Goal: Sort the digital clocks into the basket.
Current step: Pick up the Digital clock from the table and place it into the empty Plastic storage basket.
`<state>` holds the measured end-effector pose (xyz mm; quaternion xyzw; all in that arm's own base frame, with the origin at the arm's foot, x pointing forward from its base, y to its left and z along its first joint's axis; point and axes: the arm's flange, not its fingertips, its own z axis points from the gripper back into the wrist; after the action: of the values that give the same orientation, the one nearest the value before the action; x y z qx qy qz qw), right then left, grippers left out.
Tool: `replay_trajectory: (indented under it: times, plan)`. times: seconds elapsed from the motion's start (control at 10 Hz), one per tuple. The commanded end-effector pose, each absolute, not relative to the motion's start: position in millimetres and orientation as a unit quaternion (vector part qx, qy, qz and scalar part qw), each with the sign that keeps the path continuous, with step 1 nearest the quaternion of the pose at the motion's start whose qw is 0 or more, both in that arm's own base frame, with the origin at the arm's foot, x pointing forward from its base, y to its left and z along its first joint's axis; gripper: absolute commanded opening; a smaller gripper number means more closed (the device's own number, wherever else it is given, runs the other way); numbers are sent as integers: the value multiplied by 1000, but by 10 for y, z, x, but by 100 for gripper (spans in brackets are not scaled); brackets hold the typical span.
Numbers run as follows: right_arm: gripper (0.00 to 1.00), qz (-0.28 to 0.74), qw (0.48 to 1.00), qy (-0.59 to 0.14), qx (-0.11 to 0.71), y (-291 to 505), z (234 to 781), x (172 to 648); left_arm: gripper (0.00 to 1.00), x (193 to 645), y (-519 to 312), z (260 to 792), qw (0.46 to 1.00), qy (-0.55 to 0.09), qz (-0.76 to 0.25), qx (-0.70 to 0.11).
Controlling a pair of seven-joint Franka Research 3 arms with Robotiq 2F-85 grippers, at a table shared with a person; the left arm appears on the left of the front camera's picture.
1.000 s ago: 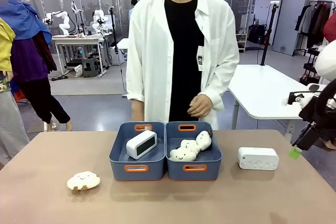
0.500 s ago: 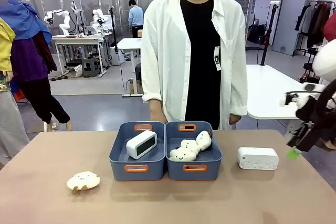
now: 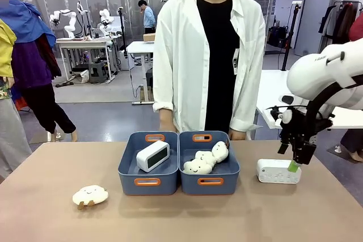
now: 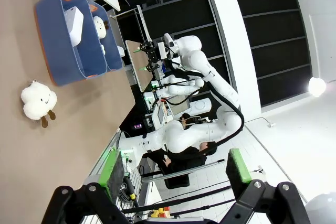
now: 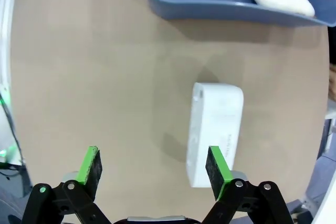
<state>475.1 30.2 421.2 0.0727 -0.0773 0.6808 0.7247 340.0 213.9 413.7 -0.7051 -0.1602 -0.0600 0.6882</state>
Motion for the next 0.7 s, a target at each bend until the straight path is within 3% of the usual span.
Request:
replay_trajectory:
  times: [0.0, 0.6]
  plan:
    - [100, 680, 728, -80, 39, 237, 4072, 4926, 100, 3350, 2142, 4165, 692, -159, -63, -701]
    - [100, 671, 735, -93, 10, 325, 3511, 5320, 100, 3350, 2142, 4165, 692, -159, -63, -701]
